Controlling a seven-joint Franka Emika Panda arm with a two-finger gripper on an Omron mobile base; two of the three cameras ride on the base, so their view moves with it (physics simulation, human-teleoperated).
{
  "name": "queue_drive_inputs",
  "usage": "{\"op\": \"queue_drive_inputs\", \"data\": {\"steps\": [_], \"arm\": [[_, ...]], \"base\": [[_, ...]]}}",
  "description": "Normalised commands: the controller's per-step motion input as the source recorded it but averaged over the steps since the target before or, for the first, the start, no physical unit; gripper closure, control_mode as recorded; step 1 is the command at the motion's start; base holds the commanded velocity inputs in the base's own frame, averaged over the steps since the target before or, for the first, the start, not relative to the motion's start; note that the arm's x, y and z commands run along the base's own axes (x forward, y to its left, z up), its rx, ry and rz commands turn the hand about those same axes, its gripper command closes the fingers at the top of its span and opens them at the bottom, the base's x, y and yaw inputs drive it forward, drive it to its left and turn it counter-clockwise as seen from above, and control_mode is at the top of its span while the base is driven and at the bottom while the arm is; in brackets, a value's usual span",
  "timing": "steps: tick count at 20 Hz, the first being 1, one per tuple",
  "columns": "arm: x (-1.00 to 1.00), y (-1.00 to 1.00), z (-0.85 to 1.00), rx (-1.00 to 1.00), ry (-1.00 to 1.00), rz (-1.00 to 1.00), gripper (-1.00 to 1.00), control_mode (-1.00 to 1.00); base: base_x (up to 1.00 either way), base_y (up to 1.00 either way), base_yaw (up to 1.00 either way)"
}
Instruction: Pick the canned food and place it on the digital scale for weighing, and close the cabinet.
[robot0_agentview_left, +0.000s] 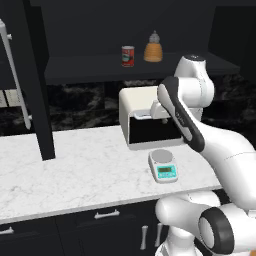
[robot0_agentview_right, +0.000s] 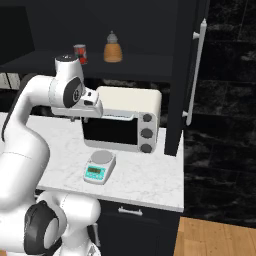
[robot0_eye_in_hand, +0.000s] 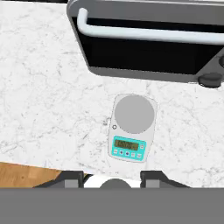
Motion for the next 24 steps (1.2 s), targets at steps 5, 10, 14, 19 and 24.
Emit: {"op": "queue_drive_inputs", "data": {"steps": [5,10,14,19,24], "arm": [[-0.53,0.03,-0.04,0.01,-0.14,-0.01,-1.0,-1.0],[-0.92,0.15,0.08,-0.02,-0.33,0.0,-1.0,-1.0],[-0.52,0.14,0.68,-0.02,-0.44,0.0,-1.0,-1.0],[-0.29,0.04,0.99,-0.01,-0.39,0.01,-1.0,-1.0],[-0.14,0.08,0.99,0.0,-0.36,0.01,-1.0,-1.0]], "base": [[0.0,0.0,0.0],[0.0,0.0,0.0],[0.0,0.0,0.0],[0.0,0.0,0.0],[0.0,0.0,0.0]]}}
